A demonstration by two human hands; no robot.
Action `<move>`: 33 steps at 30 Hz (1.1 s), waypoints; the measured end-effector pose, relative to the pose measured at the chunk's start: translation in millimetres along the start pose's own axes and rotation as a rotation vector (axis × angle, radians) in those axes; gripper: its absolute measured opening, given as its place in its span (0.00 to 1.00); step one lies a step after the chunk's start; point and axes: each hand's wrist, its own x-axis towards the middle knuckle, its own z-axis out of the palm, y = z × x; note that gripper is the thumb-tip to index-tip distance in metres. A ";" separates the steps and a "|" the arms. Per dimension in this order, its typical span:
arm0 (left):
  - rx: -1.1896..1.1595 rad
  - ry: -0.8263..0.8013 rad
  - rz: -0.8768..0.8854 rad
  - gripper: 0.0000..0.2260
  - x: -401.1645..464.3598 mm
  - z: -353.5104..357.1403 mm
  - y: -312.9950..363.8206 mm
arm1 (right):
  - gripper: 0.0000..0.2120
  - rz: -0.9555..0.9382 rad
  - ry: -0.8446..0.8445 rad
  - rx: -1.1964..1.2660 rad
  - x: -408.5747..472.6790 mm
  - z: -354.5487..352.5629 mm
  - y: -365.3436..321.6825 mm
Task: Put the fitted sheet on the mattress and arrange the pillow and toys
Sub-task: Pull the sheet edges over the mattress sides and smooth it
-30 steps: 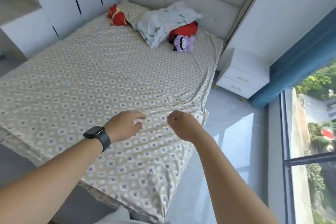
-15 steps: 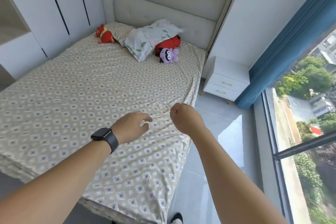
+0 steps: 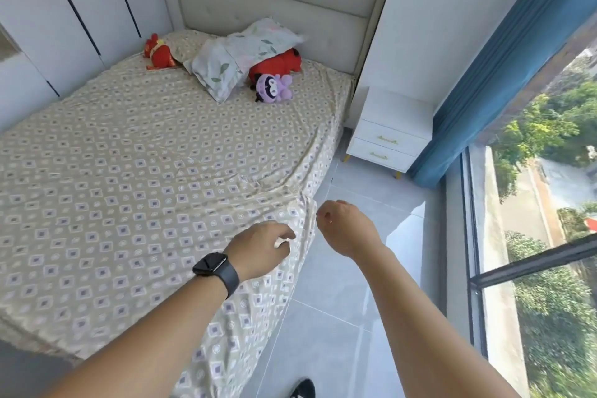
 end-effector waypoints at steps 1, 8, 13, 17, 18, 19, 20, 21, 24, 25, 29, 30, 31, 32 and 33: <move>-0.013 -0.001 -0.006 0.13 11.0 9.0 16.3 | 0.12 0.000 -0.006 -0.001 3.5 -9.3 17.9; -0.016 0.044 -0.112 0.11 68.9 14.2 45.0 | 0.11 -0.062 0.057 0.067 46.5 -41.9 67.0; -0.115 0.122 -0.184 0.10 128.9 33.4 41.8 | 0.10 -0.129 -0.066 0.020 108.4 -37.6 92.7; -0.158 0.126 -0.260 0.10 189.7 51.5 40.5 | 0.09 -0.165 -0.198 -0.017 173.9 -35.5 112.6; -0.158 0.120 -0.271 0.11 207.9 53.1 40.7 | 0.09 -0.172 -0.222 -0.016 192.6 -37.2 116.8; -0.163 0.112 -0.285 0.11 231.8 53.6 43.5 | 0.10 -0.172 -0.252 -0.011 215.9 -41.6 123.7; -0.161 0.092 -0.293 0.10 248.5 52.2 47.2 | 0.09 -0.172 -0.282 0.005 232.1 -45.7 128.8; -0.158 0.076 -0.294 0.10 265.7 50.6 50.8 | 0.09 -0.172 -0.306 0.033 246.9 -50.7 134.1; -0.153 0.043 -0.301 0.11 330.6 37.9 64.3 | 0.11 -0.168 -0.303 0.093 306.6 -75.2 155.7; -0.152 0.044 -0.314 0.11 346.1 34.0 70.0 | 0.11 -0.165 -0.292 0.092 322.0 -81.1 163.4; -0.183 0.109 -0.452 0.11 412.6 37.3 67.1 | 0.12 -0.220 -0.364 0.019 399.0 -76.2 196.4; -0.180 0.114 -0.487 0.11 424.3 41.2 60.6 | 0.13 -0.246 -0.398 -0.003 414.1 -69.0 201.5; -0.199 0.126 -0.545 0.11 439.9 53.4 52.7 | 0.13 -0.292 -0.444 -0.035 435.4 -55.7 210.3; -0.205 0.135 -0.600 0.11 448.1 62.0 46.3 | 0.14 -0.336 -0.474 -0.065 449.2 -44.2 216.3; -0.228 0.157 -0.656 0.11 457.7 73.9 39.3 | 0.14 -0.386 -0.504 -0.089 465.2 -32.0 224.3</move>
